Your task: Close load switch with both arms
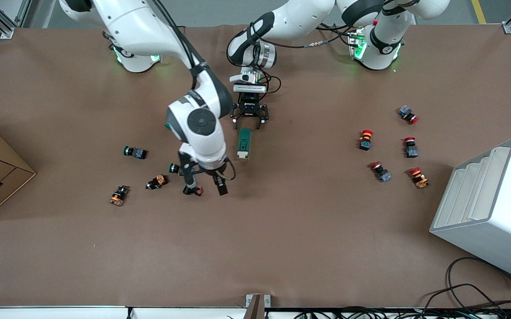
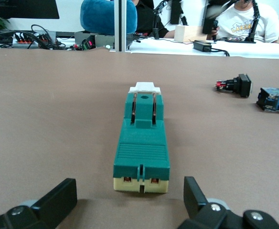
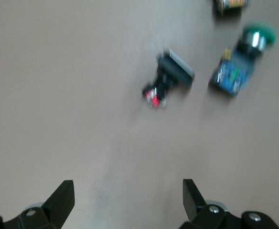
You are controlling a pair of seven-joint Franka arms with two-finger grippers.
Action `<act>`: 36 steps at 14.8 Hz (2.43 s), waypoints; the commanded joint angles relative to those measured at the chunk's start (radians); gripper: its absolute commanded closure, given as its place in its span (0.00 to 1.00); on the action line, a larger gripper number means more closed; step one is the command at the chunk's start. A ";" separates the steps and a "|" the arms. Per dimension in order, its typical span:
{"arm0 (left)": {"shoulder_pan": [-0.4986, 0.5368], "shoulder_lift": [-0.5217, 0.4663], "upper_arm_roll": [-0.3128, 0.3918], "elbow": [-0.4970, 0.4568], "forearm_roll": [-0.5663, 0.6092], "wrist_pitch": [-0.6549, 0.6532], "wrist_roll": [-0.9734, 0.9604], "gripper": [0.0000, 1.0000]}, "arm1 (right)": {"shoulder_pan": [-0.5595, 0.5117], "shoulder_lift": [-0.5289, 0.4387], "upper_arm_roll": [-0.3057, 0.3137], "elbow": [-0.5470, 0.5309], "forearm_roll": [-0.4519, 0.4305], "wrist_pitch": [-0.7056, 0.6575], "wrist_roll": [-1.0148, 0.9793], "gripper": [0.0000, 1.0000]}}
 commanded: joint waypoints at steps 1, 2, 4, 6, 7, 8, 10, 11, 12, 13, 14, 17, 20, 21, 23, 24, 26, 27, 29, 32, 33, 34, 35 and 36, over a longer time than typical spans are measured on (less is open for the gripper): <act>0.008 -0.013 -0.012 0.021 -0.073 0.021 0.036 0.00 | -0.071 -0.077 0.022 -0.025 -0.003 -0.139 -0.320 0.00; 0.009 -0.013 -0.029 0.048 -0.120 0.026 0.074 0.00 | -0.099 -0.102 0.023 -0.025 0.000 -0.190 -0.426 0.00; 0.009 -0.013 -0.036 0.099 -0.199 0.026 0.143 0.00 | -0.177 -0.160 0.022 -0.025 0.044 -0.288 -0.662 0.00; 0.009 -0.013 -0.049 0.130 -0.236 0.028 0.185 0.00 | -0.292 -0.227 0.022 -0.025 0.095 -0.368 -0.955 0.00; 0.009 -0.013 -0.050 0.134 -0.245 0.028 0.192 0.00 | -0.344 -0.252 0.020 -0.023 0.095 -0.400 -1.096 0.00; 0.011 -0.014 -0.053 0.143 -0.252 0.028 0.203 0.00 | -0.399 -0.272 0.019 -0.020 0.095 -0.428 -1.242 0.00; 0.012 -0.022 -0.062 0.170 -0.301 0.028 0.263 0.00 | -0.507 -0.295 0.014 -0.004 0.095 -0.486 -1.486 0.00; 0.014 -0.022 -0.064 0.195 -0.338 0.028 0.318 0.00 | -0.550 -0.301 0.014 0.018 0.092 -0.529 -1.591 0.00; 0.020 -0.022 -0.067 0.232 -0.390 0.028 0.374 0.00 | -0.587 -0.301 0.014 0.053 0.087 -0.581 -1.671 0.00; 0.020 -0.023 -0.072 0.278 -0.454 0.028 0.443 0.00 | -0.625 -0.300 0.014 0.108 0.081 -0.642 -1.720 0.00; 0.022 -0.031 -0.072 0.317 -0.510 0.028 0.511 0.00 | -0.648 -0.300 0.013 0.156 0.076 -0.696 -1.739 0.00; 0.069 -0.095 -0.073 0.375 -0.682 0.026 0.746 0.00 | -0.671 -0.297 0.014 0.263 0.008 -0.828 -1.754 0.00; 0.133 -0.148 -0.072 0.444 -0.850 0.021 0.931 0.00 | -0.685 -0.295 0.014 0.322 0.009 -0.871 -1.756 0.00; 0.161 -0.158 -0.072 0.470 -0.893 0.014 0.974 0.00 | -0.682 -0.295 0.014 0.322 0.010 -0.868 -1.754 0.00; 0.230 -0.192 -0.070 0.490 -0.976 0.014 1.054 0.00 | -0.675 -0.294 0.019 0.352 0.010 -0.873 -1.751 0.00; 0.271 -0.212 -0.070 0.490 -1.010 0.012 1.100 0.00 | -0.671 -0.295 0.023 0.365 0.012 -0.882 -1.751 0.00; 0.362 -0.258 -0.069 0.489 -1.081 0.011 1.178 0.00 | -0.665 -0.295 0.028 0.382 0.021 -0.890 -1.754 0.00; 0.412 -0.276 -0.069 0.489 -1.116 0.009 1.208 0.00 | -0.661 -0.295 0.030 0.383 0.030 -0.893 -1.747 0.00; 0.527 -0.322 -0.070 0.489 -1.188 0.009 1.286 0.00 | -0.658 -0.298 0.030 0.383 0.038 -0.934 -1.744 0.00; 0.688 -0.384 -0.069 0.487 -1.269 0.008 1.451 0.00 | -0.659 -0.309 0.028 0.398 0.056 -1.031 -1.745 0.00; 0.745 -0.407 -0.070 0.489 -1.277 0.008 1.523 0.00 | -0.658 -0.335 0.031 0.405 0.070 -1.041 -1.747 0.00; 0.799 -0.428 -0.070 0.489 -1.294 -0.003 1.580 0.00 | -0.656 -0.361 0.033 0.396 0.078 -1.040 -1.753 0.00; 0.852 -0.450 -0.072 0.489 -1.317 -0.018 1.629 0.00 | -0.652 -0.369 0.033 0.382 0.080 -1.046 -1.756 0.00; 0.903 -0.474 -0.072 0.489 -1.343 -0.035 1.697 0.00 | -0.651 -0.392 0.033 0.338 0.080 -1.043 -1.756 0.00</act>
